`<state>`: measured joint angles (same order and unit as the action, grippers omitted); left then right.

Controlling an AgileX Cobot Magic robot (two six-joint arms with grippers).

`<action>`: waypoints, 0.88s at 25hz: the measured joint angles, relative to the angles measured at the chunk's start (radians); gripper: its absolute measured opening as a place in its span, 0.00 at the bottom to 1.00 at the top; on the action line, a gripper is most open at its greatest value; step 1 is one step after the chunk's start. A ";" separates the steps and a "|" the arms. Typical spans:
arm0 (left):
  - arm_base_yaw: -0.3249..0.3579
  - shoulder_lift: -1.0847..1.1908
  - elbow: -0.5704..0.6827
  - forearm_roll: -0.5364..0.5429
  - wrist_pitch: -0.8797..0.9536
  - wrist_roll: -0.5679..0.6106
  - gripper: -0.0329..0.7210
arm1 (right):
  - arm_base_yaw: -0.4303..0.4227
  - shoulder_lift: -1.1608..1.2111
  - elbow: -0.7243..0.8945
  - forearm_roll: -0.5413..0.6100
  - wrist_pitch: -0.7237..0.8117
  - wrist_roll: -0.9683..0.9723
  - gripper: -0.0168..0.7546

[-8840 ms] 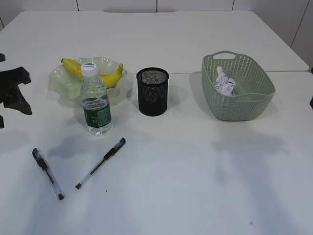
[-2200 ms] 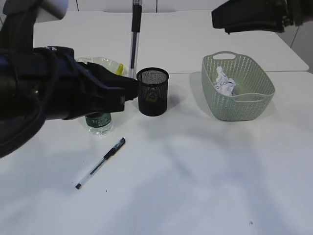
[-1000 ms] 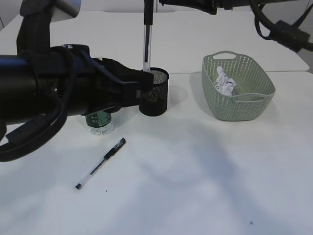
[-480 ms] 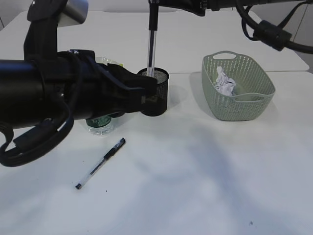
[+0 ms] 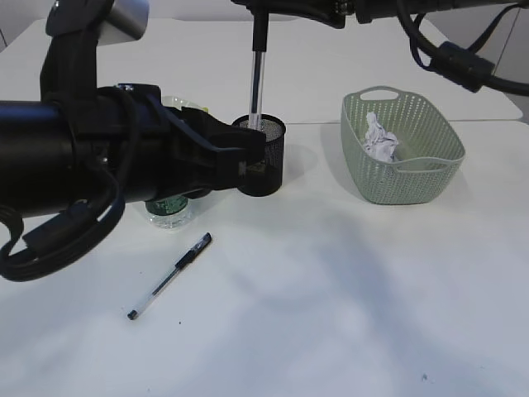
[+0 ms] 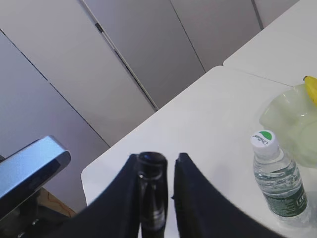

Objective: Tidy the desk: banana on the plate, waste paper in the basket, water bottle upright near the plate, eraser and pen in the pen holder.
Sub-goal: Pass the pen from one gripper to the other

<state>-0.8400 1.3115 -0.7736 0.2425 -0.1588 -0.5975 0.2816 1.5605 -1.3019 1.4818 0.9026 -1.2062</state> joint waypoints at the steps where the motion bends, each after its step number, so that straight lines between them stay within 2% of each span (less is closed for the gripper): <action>1: 0.000 0.000 0.000 0.000 0.000 0.000 0.08 | 0.000 0.000 0.000 0.000 0.002 0.000 0.24; 6: 0.000 0.000 0.000 0.000 0.000 -0.002 0.08 | 0.000 0.000 0.000 0.000 0.003 -0.002 0.13; 18: 0.000 0.000 0.000 0.002 0.000 -0.002 0.09 | 0.000 0.000 0.000 0.000 0.003 -0.002 0.10; 20: 0.000 0.000 0.000 0.006 0.000 -0.002 0.14 | 0.000 0.000 0.000 0.000 0.003 -0.002 0.10; 22: 0.000 0.000 0.000 0.007 0.000 -0.002 0.28 | 0.000 0.000 0.000 0.000 0.003 -0.002 0.10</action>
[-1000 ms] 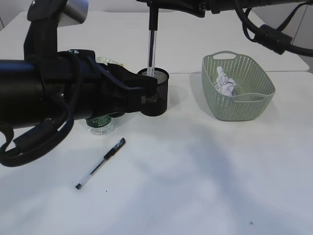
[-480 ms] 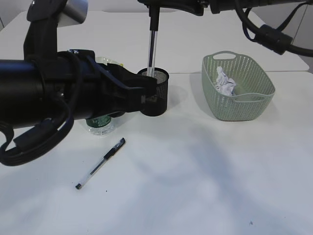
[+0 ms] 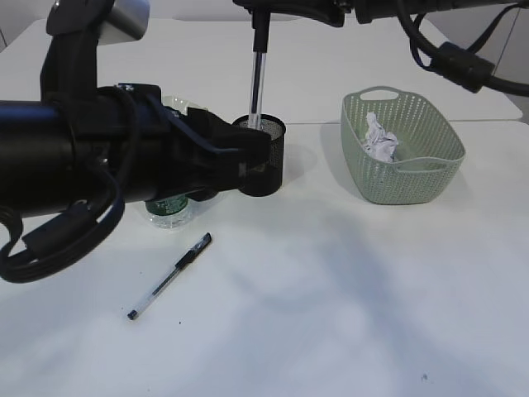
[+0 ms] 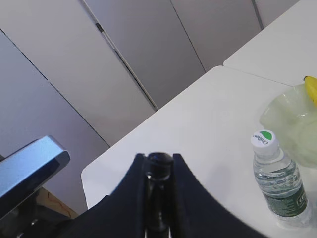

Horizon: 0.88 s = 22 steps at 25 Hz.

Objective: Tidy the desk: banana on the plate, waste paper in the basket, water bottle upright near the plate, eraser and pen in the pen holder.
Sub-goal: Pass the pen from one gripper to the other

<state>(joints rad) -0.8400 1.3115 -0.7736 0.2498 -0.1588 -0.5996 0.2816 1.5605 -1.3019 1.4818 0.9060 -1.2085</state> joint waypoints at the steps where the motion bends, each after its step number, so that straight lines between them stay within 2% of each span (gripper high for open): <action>1: 0.000 0.000 0.000 0.002 0.000 0.000 0.36 | 0.000 0.000 0.000 0.000 0.000 0.000 0.10; 4: 0.000 0.000 0.000 0.002 0.000 0.000 0.65 | 0.000 0.000 0.000 0.000 0.000 0.000 0.10; 7: 0.000 0.000 0.000 0.002 0.000 0.000 0.81 | 0.000 0.000 0.000 0.000 0.000 0.000 0.10; 12: 0.002 0.000 0.000 0.014 0.000 0.000 0.84 | 0.000 0.000 0.000 0.000 0.000 -0.002 0.10; 18: 0.037 0.000 0.000 0.044 0.036 0.000 0.76 | 0.000 0.000 0.000 0.000 0.000 -0.002 0.10; 22: 0.071 -0.012 0.000 0.044 0.076 0.000 0.75 | 0.000 0.000 0.000 0.000 -0.022 -0.002 0.10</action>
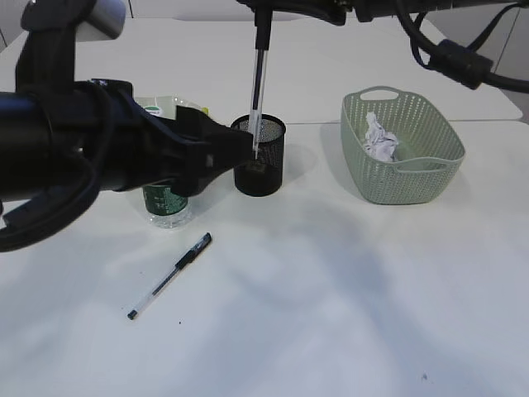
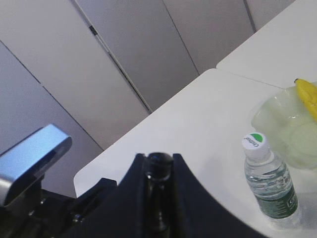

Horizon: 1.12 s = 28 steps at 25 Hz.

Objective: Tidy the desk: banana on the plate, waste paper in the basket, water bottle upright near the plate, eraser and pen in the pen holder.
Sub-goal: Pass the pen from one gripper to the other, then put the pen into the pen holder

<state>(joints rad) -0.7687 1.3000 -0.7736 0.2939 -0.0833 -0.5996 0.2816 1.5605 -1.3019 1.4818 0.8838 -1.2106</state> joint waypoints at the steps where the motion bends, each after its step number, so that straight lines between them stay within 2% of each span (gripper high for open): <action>1: 0.010 -0.007 0.000 0.000 0.002 0.000 0.74 | 0.000 0.000 0.000 0.000 -0.010 0.000 0.10; 6: 0.080 -0.043 0.000 0.000 0.015 0.000 0.73 | 0.000 0.000 0.000 0.000 -0.037 0.000 0.10; 10: 0.168 -0.059 0.000 0.000 0.038 0.000 0.73 | 0.000 0.000 0.000 0.000 -0.062 0.000 0.10; 16: 0.381 -0.066 0.000 -0.023 0.060 0.000 0.73 | 0.000 0.000 0.000 0.002 -0.069 0.000 0.10; 19: 0.495 -0.066 0.000 -0.052 0.118 0.000 0.73 | 0.000 0.000 0.000 0.002 -0.073 0.000 0.10; 23: 0.613 -0.066 0.000 -0.060 0.243 0.000 0.73 | 0.000 0.000 0.000 0.002 -0.093 0.000 0.10; 28: 0.646 -0.086 0.000 -0.045 0.421 0.000 0.71 | 0.000 0.002 0.000 0.004 -0.201 0.000 0.10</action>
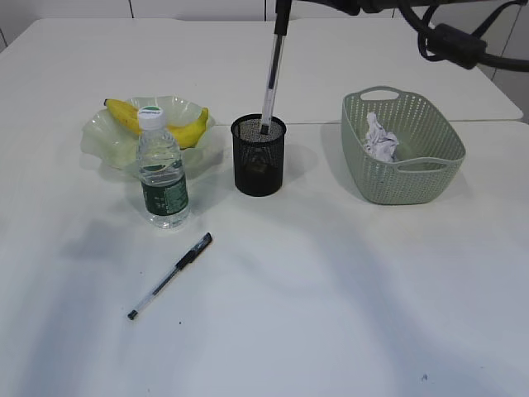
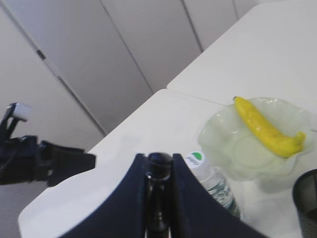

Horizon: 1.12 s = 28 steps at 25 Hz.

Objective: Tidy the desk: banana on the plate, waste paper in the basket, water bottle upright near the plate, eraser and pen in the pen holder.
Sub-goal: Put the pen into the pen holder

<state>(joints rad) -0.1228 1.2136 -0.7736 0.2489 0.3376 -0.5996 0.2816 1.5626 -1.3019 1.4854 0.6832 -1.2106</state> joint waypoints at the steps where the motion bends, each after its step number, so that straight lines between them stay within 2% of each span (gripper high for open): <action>1: 0.000 -0.007 0.000 0.008 0.029 0.004 0.70 | 0.000 0.000 0.000 0.000 -0.026 -0.002 0.10; 5: 0.000 -0.016 0.000 0.009 0.173 0.075 0.69 | 0.000 0.026 -0.018 0.002 -0.098 -0.057 0.10; 7: 0.000 -0.016 0.000 -0.024 0.241 0.158 0.68 | 0.000 0.055 -0.043 0.004 -0.103 -0.071 0.10; 11: 0.000 -0.016 0.000 -0.151 0.330 0.334 0.66 | 0.000 0.142 -0.127 0.001 -0.113 -0.078 0.10; 17: 0.000 -0.016 0.000 -0.322 0.451 0.503 0.66 | 0.000 0.276 -0.270 -0.092 -0.151 -0.082 0.10; 22: 0.000 -0.016 0.000 -0.383 0.510 0.545 0.66 | 0.000 0.386 -0.357 -0.106 -0.169 -0.115 0.10; 28: 0.000 -0.016 0.000 -0.390 0.537 0.551 0.66 | 0.000 0.505 -0.437 -0.108 -0.185 -0.169 0.10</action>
<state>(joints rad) -0.1228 1.1975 -0.7736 -0.1411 0.8744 -0.0483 0.2816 2.0672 -1.7394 1.3776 0.4987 -1.3792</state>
